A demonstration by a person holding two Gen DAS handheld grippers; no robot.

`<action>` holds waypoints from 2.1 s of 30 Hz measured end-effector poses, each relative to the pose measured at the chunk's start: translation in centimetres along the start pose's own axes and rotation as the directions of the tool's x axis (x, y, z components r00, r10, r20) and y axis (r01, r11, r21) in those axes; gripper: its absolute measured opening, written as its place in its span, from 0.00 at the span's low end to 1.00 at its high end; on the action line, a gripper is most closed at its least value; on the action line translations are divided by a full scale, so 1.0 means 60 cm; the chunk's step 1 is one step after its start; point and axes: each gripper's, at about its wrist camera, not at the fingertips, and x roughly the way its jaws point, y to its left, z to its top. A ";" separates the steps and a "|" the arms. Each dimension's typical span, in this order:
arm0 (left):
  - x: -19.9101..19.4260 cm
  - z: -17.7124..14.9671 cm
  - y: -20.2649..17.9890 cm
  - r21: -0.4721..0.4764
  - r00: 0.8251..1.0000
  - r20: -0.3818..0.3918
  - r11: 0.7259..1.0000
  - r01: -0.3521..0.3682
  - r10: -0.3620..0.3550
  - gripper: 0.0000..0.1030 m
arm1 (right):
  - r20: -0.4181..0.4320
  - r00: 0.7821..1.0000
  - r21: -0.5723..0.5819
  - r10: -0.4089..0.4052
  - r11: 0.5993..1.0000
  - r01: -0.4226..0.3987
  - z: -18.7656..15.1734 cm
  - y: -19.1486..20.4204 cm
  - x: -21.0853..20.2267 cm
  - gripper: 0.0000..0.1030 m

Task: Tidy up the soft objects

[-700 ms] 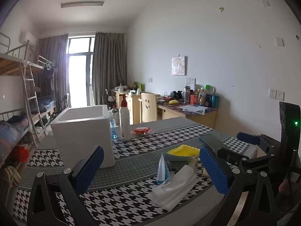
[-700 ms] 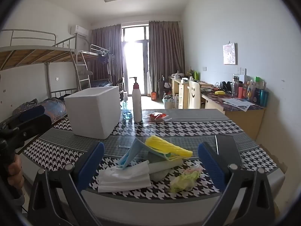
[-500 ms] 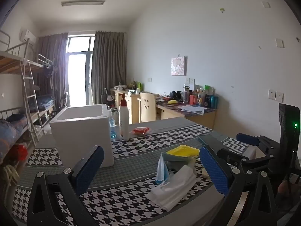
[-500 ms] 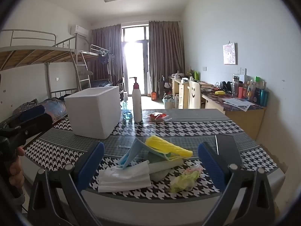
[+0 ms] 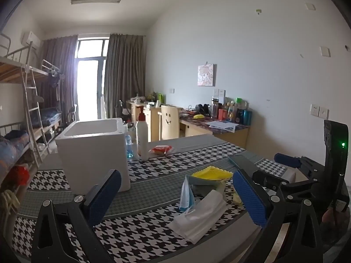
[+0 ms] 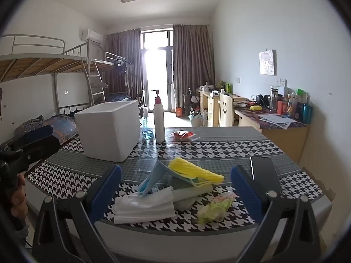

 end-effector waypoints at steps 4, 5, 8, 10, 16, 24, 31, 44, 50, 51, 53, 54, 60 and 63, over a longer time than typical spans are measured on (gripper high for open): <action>0.001 0.001 -0.003 0.005 1.000 -0.003 1.000 0.003 -0.003 0.99 | 0.000 1.000 0.001 -0.003 1.000 0.003 0.001 0.000 -0.002 0.98; 0.001 0.000 -0.003 0.005 1.000 -0.003 1.000 0.002 -0.002 0.99 | -0.001 1.000 0.000 -0.002 1.000 0.002 0.001 0.000 0.000 0.98; 0.000 0.000 -0.003 0.004 1.000 -0.003 1.000 0.000 0.000 0.99 | 0.000 1.000 0.000 -0.002 1.000 0.002 0.001 -0.001 -0.001 0.98; 0.000 0.000 -0.003 0.001 1.000 -0.002 1.000 -0.003 0.003 0.99 | 0.000 1.000 0.002 -0.001 1.000 0.001 0.001 -0.002 -0.001 0.98; 0.001 -0.001 -0.002 0.001 1.000 -0.008 1.000 -0.002 0.002 0.99 | 0.001 1.000 0.004 -0.001 1.000 0.001 -0.002 -0.004 -0.001 0.98; 0.007 -0.003 0.000 -0.002 1.000 -0.018 1.000 -0.004 0.004 0.99 | -0.003 1.000 0.004 -0.005 1.000 0.005 -0.004 -0.004 0.002 0.98; 0.009 -0.003 -0.001 0.004 1.000 -0.024 1.000 -0.005 0.005 0.99 | -0.008 1.000 0.006 -0.005 1.000 0.005 -0.004 -0.005 0.006 0.98; 0.030 -0.005 -0.008 0.013 0.998 -0.067 1.000 0.014 -0.013 0.99 | -0.023 1.000 0.013 -0.013 1.000 0.013 -0.007 -0.011 0.016 0.98; 0.048 -0.011 -0.013 0.023 0.994 -0.103 0.999 0.027 -0.024 0.99 | -0.046 0.999 0.027 -0.023 0.999 0.025 -0.013 -0.023 0.026 0.98; 0.052 -0.013 -0.013 0.024 0.994 -0.110 0.999 0.028 -0.025 0.99 | -0.049 0.999 0.029 -0.023 0.999 0.025 -0.013 -0.024 0.028 0.98; 0.058 -0.015 -0.015 0.027 0.992 -0.122 0.999 0.035 -0.031 0.99 | -0.059 0.998 0.036 -0.026 0.999 0.028 -0.016 -0.029 0.033 0.98; 0.062 -0.017 -0.016 0.030 0.991 -0.129 0.999 0.035 -0.031 0.99 | -0.066 0.997 0.041 -0.027 0.999 0.030 -0.018 -0.031 0.036 0.98; 0.086 -0.029 -0.020 0.035 0.982 -0.185 0.998 0.055 -0.048 0.99 | -0.101 0.994 0.051 -0.041 0.998 0.047 -0.027 -0.044 0.051 0.98; 0.099 -0.035 -0.025 0.046 0.977 -0.209 0.997 0.061 -0.050 0.99 | -0.117 0.992 0.052 -0.048 0.997 0.054 -0.033 -0.049 0.055 0.98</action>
